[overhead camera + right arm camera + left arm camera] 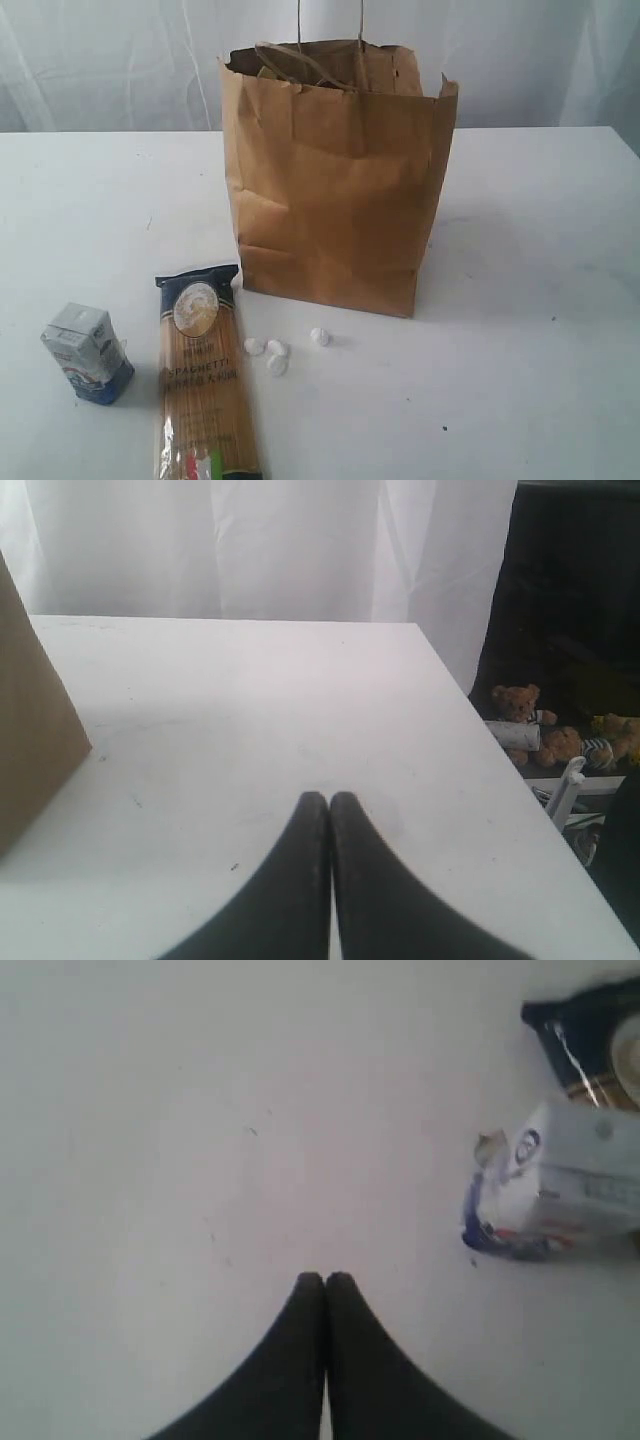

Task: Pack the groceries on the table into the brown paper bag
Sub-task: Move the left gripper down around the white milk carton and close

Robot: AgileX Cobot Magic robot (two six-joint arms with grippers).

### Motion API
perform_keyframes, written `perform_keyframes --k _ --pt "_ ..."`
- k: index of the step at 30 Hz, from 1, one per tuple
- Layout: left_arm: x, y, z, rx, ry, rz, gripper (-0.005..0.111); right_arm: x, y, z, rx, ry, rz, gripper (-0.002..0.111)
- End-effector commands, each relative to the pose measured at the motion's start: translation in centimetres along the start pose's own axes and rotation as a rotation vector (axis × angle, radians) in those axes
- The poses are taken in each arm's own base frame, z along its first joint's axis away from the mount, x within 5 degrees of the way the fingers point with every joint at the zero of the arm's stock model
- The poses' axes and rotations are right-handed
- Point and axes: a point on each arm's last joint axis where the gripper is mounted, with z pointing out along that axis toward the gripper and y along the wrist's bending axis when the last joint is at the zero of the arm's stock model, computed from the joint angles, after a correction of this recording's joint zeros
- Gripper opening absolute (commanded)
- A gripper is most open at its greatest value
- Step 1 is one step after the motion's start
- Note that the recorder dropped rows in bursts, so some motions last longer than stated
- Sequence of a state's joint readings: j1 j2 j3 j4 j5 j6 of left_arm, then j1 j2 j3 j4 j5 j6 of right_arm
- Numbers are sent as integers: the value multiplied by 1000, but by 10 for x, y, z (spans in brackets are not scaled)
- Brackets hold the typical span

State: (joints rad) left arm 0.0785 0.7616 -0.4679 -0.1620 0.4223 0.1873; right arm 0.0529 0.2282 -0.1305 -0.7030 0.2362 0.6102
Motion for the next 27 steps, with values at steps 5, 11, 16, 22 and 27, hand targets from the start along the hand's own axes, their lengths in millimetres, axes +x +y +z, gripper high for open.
perform_keyframes --k 5,11,16,22,27 --pt "-18 -31 -12 325 -103 197 71 1 0 1 -1 2 4 0" --pt "-48 -41 12 379 -85 307 69 1 0 1 0 2 2 0" --pt "-65 -48 41 426 38 212 69 1 0 1 0 2 2 0" --pt "-71 -55 70 394 212 239 69 1 0 1 0 2 2 0" --pt "-64 -66 85 431 318 299 69 1 0 1 0 2 2 0"
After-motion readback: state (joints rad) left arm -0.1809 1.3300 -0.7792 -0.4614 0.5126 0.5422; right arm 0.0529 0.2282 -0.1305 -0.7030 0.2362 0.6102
